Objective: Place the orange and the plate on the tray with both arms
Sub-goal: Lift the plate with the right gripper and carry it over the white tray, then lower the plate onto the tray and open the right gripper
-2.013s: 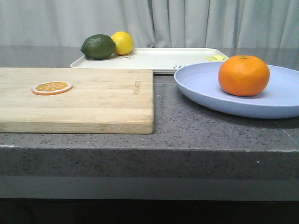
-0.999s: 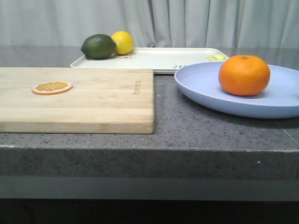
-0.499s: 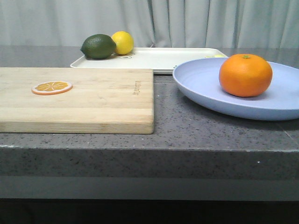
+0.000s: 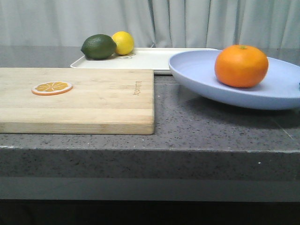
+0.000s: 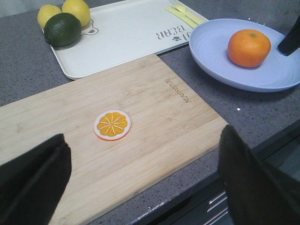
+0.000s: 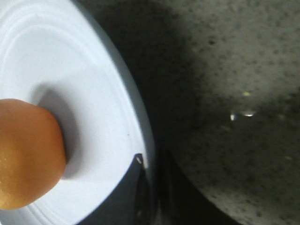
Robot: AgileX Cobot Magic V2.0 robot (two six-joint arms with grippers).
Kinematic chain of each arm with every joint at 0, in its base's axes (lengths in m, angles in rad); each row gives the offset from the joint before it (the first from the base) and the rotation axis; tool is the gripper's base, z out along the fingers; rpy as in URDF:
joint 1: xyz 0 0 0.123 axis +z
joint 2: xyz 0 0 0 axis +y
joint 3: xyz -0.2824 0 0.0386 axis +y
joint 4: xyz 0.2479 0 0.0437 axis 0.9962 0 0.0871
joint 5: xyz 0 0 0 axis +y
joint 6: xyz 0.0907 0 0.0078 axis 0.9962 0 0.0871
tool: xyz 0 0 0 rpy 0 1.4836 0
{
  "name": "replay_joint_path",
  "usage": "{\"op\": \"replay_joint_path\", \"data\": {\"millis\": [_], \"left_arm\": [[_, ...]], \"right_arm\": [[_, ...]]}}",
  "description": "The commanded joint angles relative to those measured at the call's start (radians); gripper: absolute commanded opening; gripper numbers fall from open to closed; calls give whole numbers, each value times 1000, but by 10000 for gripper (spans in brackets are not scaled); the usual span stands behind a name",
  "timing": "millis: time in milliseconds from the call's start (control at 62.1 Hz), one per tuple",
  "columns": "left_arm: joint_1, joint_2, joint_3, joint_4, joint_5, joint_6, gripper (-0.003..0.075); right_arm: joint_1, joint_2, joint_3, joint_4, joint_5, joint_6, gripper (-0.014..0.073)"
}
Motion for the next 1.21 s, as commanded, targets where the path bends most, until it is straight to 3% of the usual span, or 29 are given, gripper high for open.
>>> {"op": "replay_joint_path", "data": {"millis": [0, 306, 628, 870, 1047, 1192], "left_arm": [[3, 5, -23, -2, -76, -9, 621], [3, 5, -23, -2, -101, -9, 621], [3, 5, -23, -2, -128, -9, 621], [3, 5, -23, -2, -117, -9, 621], [3, 5, -23, -2, -117, -9, 621], [3, 5, -23, -2, -117, -9, 621]], "right_arm": [[17, -43, -35, 168, 33, -8, -117], [175, -23, -183, 184, -149, 117, -117], [300, 200, -554, 118, -189, 326, -117], [342, 414, -869, -44, -173, 552, -117], [366, 534, -1078, -265, -109, 751, -117], [381, 599, -1207, -332, -55, 792, -117]]}}
